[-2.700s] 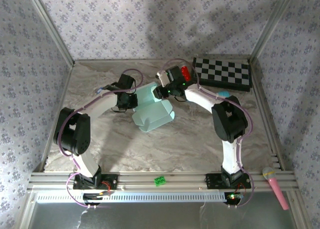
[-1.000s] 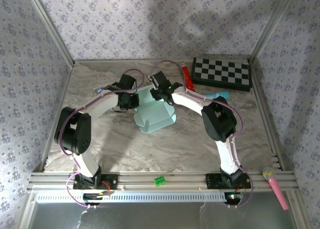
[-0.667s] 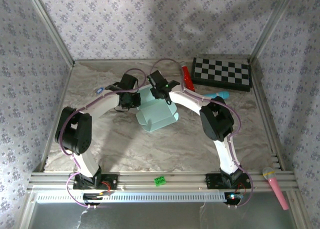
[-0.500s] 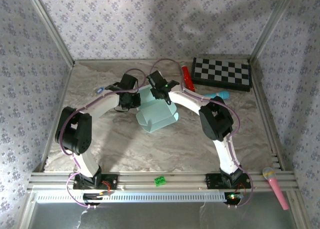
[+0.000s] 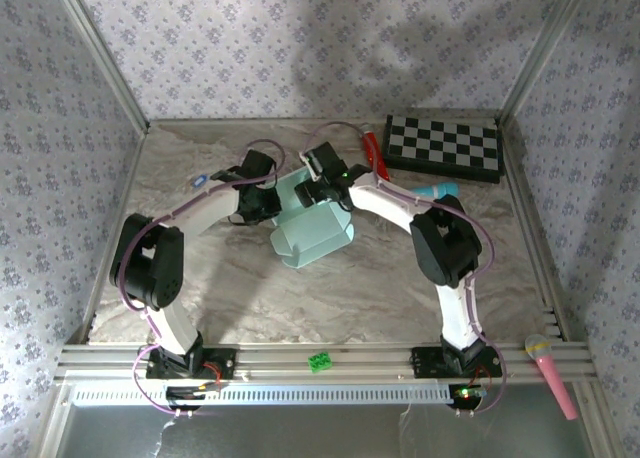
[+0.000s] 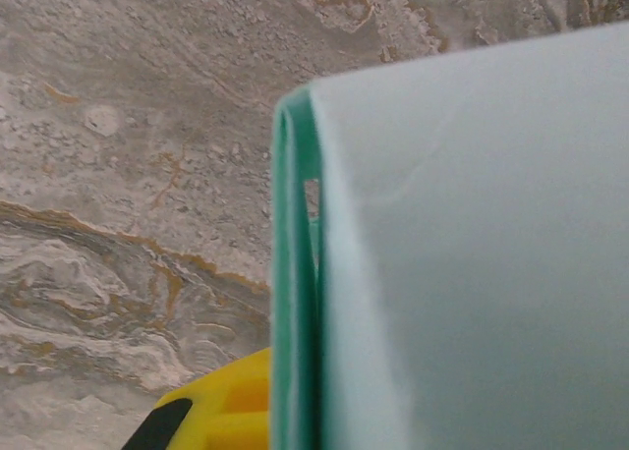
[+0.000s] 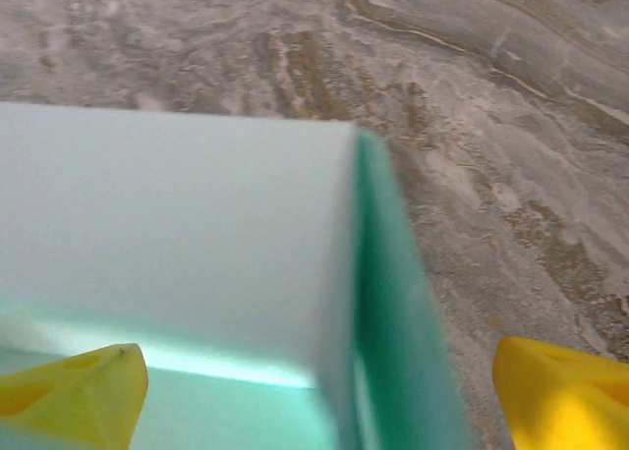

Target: Fold the paper box

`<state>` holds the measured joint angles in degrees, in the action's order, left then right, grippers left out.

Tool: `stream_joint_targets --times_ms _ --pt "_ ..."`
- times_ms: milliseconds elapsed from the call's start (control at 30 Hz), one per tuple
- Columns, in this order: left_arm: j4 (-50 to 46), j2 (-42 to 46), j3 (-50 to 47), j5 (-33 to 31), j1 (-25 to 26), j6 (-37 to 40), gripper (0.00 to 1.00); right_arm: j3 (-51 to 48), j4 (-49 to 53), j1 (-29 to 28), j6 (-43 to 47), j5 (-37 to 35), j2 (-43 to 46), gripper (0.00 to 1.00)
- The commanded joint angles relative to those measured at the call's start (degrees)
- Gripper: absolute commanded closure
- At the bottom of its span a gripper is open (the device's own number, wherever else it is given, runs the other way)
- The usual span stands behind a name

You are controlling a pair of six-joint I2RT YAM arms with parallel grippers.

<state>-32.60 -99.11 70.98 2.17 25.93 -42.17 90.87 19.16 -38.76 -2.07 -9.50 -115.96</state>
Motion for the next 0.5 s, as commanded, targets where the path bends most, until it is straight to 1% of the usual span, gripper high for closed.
stream_joint_targets --times_ms 0,167,233,367,467 --pt "1.0 0.8 -0.3 1.6 0.6 -6.1 1.00 -0.3 1.5 0.0 1.0 6.1 3.2 0.00" --pt "1.4 0.8 -1.8 1.6 1.0 -12.2 1.00 -1.0 2.0 0.0 1.8 9.7 5.9 0.00" --pt "2.3 1.3 -2.7 2.6 1.1 -15.2 1.00 -1.6 2.6 -0.1 1.8 11.3 7.3 0.00" --pt "5.0 3.4 -6.5 5.2 1.4 -23.7 1.00 -3.1 4.1 0.3 0.9 12.1 11.1 0.00" --pt "6.0 5.5 -9.5 7.2 1.7 -31.3 1.00 -4.1 6.5 1.0 -0.4 11.0 14.1 0.00"
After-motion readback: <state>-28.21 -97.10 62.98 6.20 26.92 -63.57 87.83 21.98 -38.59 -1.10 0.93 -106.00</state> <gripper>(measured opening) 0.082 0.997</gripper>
